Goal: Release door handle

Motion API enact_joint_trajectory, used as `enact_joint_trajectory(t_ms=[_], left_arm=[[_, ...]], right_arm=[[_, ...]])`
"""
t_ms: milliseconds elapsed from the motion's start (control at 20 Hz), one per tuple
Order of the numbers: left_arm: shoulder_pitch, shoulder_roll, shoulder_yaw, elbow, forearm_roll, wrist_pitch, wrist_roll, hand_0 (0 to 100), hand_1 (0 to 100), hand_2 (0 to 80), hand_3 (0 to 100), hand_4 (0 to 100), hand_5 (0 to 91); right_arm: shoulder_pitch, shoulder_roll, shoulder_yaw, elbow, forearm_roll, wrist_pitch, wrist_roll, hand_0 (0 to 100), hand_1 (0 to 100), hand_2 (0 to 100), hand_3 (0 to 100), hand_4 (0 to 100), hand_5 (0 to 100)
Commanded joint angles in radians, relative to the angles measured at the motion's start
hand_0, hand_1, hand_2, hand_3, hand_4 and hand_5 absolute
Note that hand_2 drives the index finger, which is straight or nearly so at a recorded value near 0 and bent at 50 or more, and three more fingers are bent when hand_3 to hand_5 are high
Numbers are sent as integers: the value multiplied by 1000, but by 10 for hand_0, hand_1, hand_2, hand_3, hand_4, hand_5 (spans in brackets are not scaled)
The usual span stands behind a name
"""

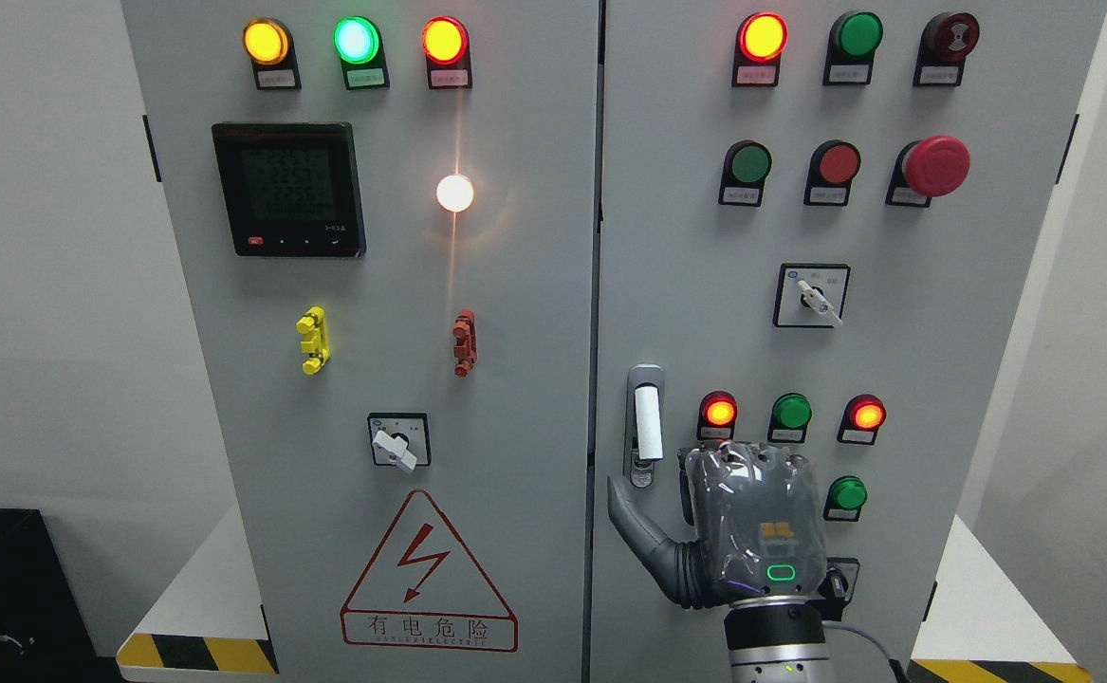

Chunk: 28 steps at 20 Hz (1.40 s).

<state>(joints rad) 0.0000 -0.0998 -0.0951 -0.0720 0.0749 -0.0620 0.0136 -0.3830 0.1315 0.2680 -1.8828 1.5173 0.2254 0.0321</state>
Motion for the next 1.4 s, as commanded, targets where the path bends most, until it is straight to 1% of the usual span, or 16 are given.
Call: enact_joint_trajectory(t_ms=[0,150,250,351,501,601,952,1052,1353], left_arm=[[17,0,0,0,0,-1,0,120,556,0,0,0,0],[17,0,0,0,0,-1,0,120,556,0,0,0,0],[17,0,0,0,0,-1,0,120,556,0,0,0,0],[17,0,0,0,0,-1,0,120,556,0,0,0,0],[17,0,0,0,0,-1,0,120,556,0,0,0,0],[17,0,0,0,0,-1,0,120,556,0,0,0,0],[17,0,0,0,0,-1,0,120,556,0,0,0,0],[17,0,0,0,0,-1,0,120,556,0,0,0,0],[17,0,0,0,0,-1,0,120,556,0,0,0,0]], right_arm=[[-27,0,3,42,4,2,20,265,54,981,1000,1000,1000],[-36,2,2,44,9,8,26,265,96,978,1000,1000,1000],[-36,0,3,44,9,29,26,257,120,977,1000,1000,1000],[-39,0,3,44,9,29,26,252,131,976,1000,1000,998],[-65,2,3,70,9,31,26,243,151,974,1000,1000,996],[-79,2,3,79,9,31,26,243,153,974,1000,1000,994],[-80,2,2,85,8,31,25,241,165,967,1000,1000,991],[-80,3,2,85,8,31,25,245,169,967,1000,1000,991],[-79,2,-3,88,9,31,18,312,208,974,1000,1000,985]])
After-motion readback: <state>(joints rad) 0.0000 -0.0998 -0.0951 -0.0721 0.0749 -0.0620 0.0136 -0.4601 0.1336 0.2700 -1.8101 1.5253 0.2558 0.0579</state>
